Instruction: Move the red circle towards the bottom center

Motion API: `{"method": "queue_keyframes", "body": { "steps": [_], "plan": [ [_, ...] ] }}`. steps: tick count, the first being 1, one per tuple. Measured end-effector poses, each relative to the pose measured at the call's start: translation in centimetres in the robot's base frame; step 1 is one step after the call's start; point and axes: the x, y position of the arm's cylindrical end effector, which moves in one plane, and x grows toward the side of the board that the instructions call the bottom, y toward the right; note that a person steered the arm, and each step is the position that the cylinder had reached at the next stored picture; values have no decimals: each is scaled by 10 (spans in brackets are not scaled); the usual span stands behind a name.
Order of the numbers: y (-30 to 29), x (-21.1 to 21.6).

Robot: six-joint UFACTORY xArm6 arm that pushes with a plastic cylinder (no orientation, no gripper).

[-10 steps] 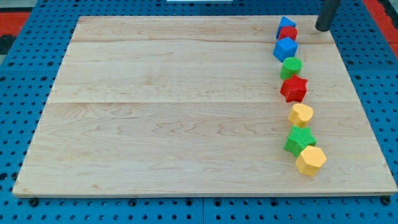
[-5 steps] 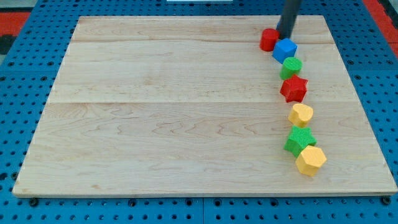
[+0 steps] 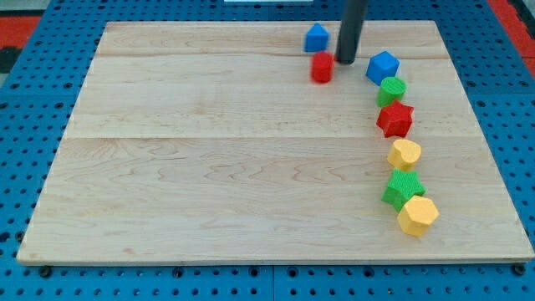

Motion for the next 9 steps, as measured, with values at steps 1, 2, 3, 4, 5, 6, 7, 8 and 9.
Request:
{"method": "queue_keyframes", "body": {
  "steps": [1, 2, 3, 4, 5, 6, 7, 8, 9],
  "plan": [
    [-4, -5],
    [-7, 3],
    [-8, 4],
    [-37, 14],
    [-47, 39],
    [-84, 63],
    [-94, 72],
    [-74, 107],
    [-18, 135]
  ]
}}
